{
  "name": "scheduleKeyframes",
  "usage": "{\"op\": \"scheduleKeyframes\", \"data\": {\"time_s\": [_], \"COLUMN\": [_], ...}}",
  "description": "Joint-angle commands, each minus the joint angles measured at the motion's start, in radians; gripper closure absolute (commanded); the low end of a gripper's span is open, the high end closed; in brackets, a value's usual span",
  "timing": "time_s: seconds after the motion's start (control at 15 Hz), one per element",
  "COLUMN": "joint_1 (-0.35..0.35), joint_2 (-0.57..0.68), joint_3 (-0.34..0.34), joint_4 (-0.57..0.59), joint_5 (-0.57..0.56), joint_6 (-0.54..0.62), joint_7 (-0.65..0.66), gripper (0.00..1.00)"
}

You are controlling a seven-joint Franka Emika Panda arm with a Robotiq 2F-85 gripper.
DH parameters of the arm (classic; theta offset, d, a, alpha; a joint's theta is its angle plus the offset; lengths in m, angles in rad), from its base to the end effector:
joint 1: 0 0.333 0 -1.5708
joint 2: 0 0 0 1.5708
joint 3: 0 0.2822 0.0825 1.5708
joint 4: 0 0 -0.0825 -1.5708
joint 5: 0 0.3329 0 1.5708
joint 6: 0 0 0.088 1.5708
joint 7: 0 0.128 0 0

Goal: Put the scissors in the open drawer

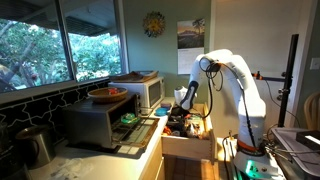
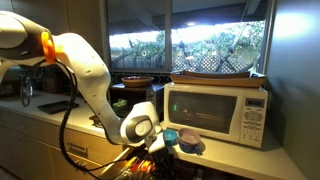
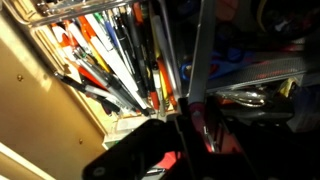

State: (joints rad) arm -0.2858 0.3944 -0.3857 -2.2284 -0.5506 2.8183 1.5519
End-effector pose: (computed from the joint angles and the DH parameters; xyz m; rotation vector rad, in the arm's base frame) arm 0.4271 -0.3144 0.2140 1.9113 -2.1155 0.4654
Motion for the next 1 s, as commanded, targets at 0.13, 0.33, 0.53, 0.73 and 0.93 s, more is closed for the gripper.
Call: {"op": "scheduleKeyframes", "data": {"time_s": [0.13, 0.33, 0.53, 0.73, 0.93], "joint_1": [0.034, 0.025, 0.018, 0.028, 0.044], "joint_2": [0.104, 0.132, 0.162, 0.186, 0.189], "joint_3": [-0.009, 0.027, 0.064, 0.083, 0.070], "joint_4": [-0.007, -0.009, 0.010, 0.029, 0.048], "joint_5": [0.190, 0.331, 0.462, 0.570, 0.641], "joint_6": [0.181, 0.239, 0.247, 0.246, 0.223], "joint_7": [-0.196, -0.342, -0.472, -0.568, -0.636], "gripper": [0.94, 0.94, 0.94, 0.94, 0.53]}}
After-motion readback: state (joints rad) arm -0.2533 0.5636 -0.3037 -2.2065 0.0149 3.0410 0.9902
